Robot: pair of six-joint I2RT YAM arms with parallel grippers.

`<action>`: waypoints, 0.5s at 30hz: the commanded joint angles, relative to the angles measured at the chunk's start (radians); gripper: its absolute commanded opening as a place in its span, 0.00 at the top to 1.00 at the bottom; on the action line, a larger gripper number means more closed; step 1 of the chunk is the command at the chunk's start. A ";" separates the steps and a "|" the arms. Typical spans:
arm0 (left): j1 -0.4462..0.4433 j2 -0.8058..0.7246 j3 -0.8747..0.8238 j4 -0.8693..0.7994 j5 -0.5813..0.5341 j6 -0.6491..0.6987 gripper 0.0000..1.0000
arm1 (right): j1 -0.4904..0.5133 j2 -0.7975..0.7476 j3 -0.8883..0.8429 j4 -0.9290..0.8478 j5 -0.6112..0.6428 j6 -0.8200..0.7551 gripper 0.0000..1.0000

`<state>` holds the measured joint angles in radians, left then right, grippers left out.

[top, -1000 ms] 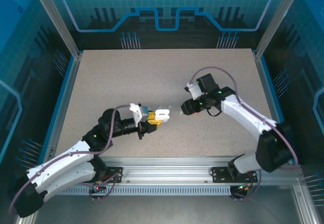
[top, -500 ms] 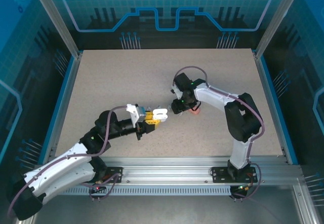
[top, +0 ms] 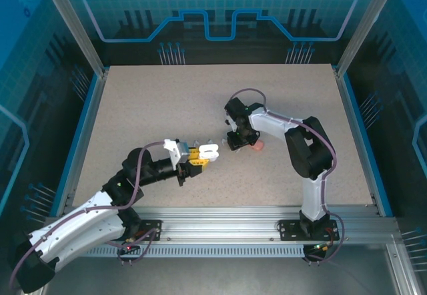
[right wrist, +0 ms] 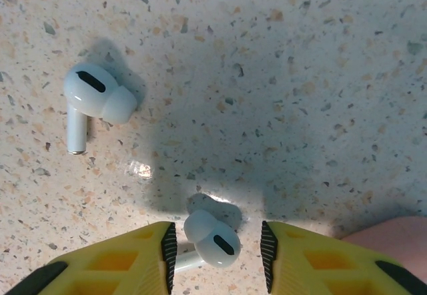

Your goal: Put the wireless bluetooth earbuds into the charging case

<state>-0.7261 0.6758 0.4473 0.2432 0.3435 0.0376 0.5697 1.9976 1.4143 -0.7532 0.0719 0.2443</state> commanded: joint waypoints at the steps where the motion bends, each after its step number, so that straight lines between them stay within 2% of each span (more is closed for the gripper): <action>1: -0.008 -0.012 -0.007 0.003 -0.016 0.030 0.88 | 0.012 0.028 0.034 -0.041 0.006 0.013 0.61; 15: -0.008 -0.009 -0.008 -0.002 -0.024 0.034 0.88 | 0.012 0.066 0.027 -0.044 -0.020 0.011 0.67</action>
<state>-0.7261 0.6758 0.4469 0.2401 0.3351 0.0547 0.5697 2.0327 1.4288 -0.7734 0.0711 0.2443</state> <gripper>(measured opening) 0.220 0.337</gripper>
